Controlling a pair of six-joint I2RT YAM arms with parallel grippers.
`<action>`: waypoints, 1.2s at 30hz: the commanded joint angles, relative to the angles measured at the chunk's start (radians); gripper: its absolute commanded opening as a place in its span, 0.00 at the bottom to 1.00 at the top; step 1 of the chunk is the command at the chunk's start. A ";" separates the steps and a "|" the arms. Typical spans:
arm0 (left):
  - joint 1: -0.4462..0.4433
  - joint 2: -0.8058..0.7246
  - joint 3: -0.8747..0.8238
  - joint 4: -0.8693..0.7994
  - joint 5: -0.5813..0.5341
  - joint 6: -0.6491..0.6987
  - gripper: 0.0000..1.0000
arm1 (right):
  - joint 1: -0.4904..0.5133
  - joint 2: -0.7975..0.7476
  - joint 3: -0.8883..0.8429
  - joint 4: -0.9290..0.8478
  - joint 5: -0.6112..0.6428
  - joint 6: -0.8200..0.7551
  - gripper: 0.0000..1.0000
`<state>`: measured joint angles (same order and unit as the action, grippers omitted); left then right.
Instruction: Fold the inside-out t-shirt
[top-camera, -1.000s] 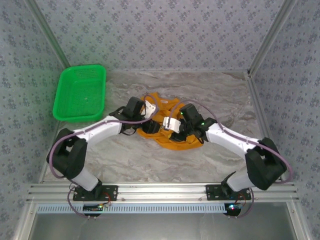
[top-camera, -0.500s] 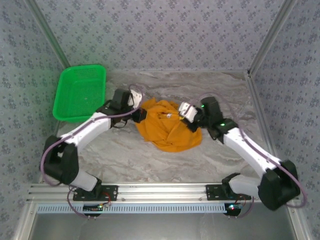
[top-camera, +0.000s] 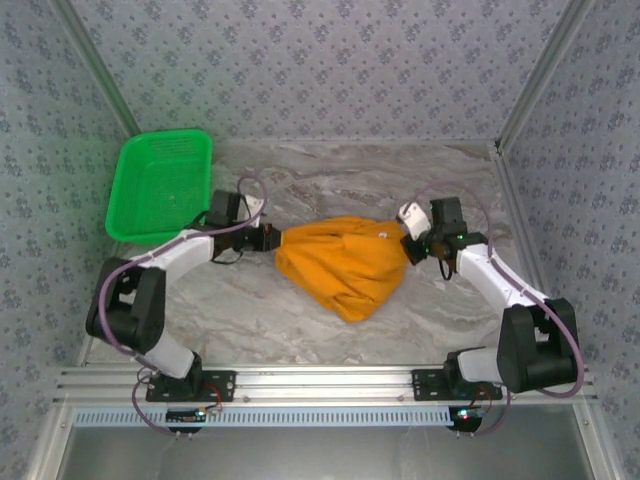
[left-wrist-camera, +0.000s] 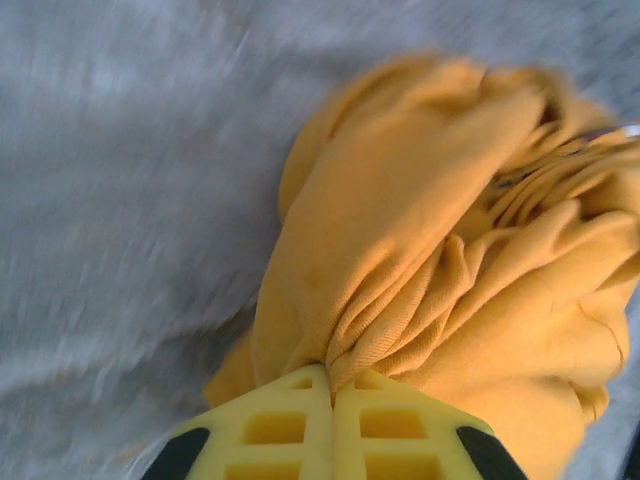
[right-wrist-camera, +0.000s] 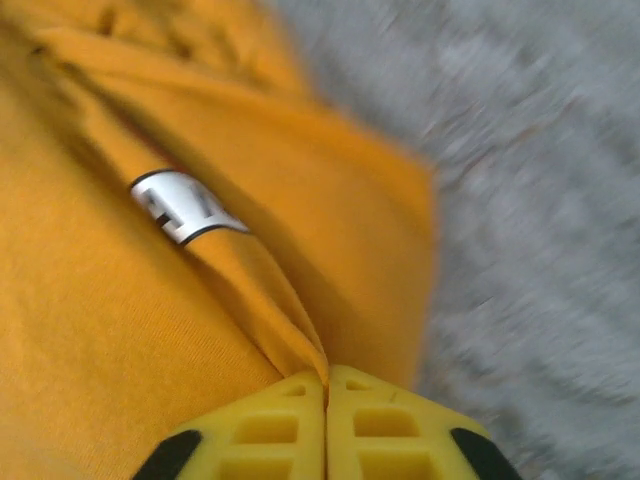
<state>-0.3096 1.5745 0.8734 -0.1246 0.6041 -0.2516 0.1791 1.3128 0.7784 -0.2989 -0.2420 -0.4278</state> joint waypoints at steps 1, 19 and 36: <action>-0.006 -0.040 -0.006 0.011 0.017 -0.035 0.22 | 0.038 -0.083 -0.002 -0.003 -0.087 -0.068 0.25; -0.271 0.195 0.404 -0.297 -0.303 -0.018 0.57 | 0.242 0.278 0.263 0.026 -0.235 -0.295 0.76; -0.064 0.047 0.573 -0.122 -0.115 -0.239 0.00 | 0.246 -0.129 0.344 -0.034 -0.193 -0.656 0.00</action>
<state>-0.4309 1.7393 1.4521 -0.3393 0.4793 -0.3729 0.4107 1.2514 1.0840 -0.2058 -0.4831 -0.9245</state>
